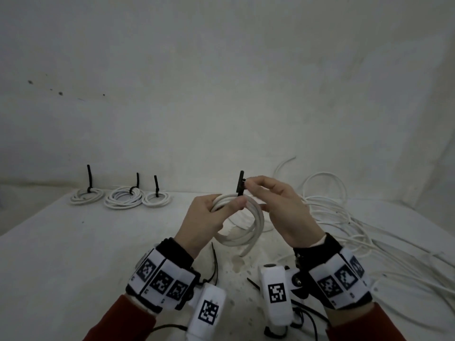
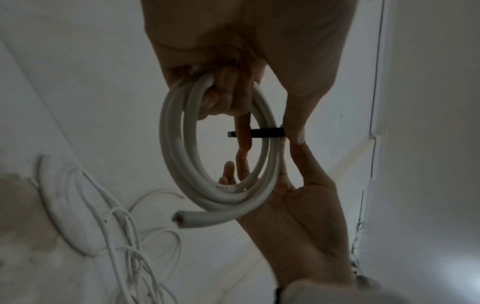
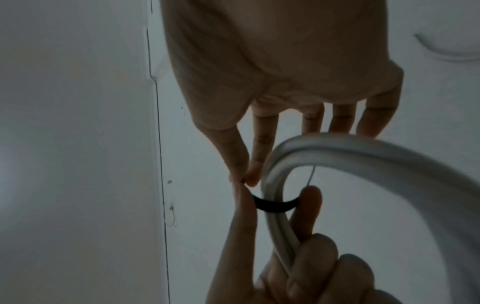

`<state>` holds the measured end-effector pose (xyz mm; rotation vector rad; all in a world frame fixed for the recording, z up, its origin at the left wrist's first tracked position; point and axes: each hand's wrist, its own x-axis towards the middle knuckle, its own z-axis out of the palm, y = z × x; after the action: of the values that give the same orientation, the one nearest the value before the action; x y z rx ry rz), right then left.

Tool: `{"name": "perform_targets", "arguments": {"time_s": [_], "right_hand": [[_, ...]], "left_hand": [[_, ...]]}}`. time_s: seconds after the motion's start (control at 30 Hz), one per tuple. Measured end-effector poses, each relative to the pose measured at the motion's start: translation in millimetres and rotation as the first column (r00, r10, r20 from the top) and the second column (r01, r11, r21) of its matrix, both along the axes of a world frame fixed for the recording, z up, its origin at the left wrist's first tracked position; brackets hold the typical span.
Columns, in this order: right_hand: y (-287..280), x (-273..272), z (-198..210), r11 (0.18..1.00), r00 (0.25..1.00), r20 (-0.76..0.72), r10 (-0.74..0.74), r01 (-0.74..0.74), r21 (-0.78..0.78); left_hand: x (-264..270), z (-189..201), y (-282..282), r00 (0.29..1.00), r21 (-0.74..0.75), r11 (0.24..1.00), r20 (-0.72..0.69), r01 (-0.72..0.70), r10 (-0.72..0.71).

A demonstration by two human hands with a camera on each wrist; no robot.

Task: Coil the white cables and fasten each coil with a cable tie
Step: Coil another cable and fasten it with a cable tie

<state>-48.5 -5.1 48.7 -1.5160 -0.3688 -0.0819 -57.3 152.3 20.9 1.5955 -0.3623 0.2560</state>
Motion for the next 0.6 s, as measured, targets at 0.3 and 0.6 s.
{"name": "perform_targets", "arguments": {"time_s": [0.3, 0.6], "right_hand": [[-0.2, 3.9, -7.5, 0.971, 0.997, -0.083, 0.000, 0.020, 0.237], [-0.3, -2.3, -3.5, 0.989, 0.939, 0.314, -0.139, 0.149, -0.006]], "left_hand": [[-3.2, -2.0, 3.7, 0.966, -0.137, 0.972, -0.148, 0.193, -0.213], [-1.6, 1.1, 1.8, 0.903, -0.281, 0.927, -0.280, 0.248, -0.327]]}}
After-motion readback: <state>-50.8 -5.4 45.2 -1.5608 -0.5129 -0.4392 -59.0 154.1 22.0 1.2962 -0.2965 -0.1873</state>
